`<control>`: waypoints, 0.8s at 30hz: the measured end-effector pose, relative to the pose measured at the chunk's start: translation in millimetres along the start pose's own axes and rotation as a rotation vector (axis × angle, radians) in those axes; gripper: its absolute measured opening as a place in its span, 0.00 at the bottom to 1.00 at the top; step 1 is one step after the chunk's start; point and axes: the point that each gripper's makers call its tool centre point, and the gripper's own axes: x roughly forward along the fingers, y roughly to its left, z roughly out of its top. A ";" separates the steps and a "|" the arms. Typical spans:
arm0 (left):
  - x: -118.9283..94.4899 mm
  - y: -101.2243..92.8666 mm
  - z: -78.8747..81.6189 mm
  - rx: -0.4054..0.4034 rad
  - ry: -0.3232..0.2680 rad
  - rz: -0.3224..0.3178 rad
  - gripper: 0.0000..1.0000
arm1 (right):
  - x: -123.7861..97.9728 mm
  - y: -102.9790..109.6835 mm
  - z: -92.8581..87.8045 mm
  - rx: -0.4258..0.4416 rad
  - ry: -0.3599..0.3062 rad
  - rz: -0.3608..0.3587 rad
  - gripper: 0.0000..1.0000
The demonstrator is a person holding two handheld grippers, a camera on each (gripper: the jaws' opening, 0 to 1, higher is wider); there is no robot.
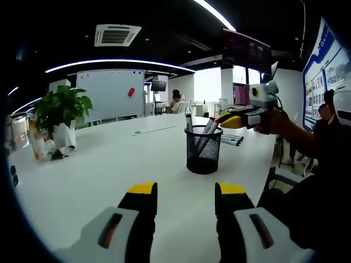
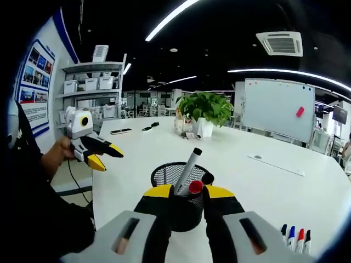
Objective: Pick up the whiteboard markers from the pen holder and place them facing the whiteboard neatly
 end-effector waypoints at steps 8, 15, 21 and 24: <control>0.2 -3.3 -1.9 0.003 0.006 -0.009 0.43 | 3.2 9.7 2.0 0.022 -0.020 0.023 0.23; -0.7 -1.8 -1.7 0.003 0.005 -0.004 0.43 | 6.2 13.9 6.9 0.009 -0.035 0.033 0.23; -1.1 0.3 -1.5 0.001 0.003 -0.001 0.43 | 9.8 13.6 7.4 0.003 -0.027 0.027 0.17; -1.3 0.6 -2.5 0.000 0.005 -0.001 0.43 | 11.2 15.1 5.0 0.012 -0.016 0.027 0.16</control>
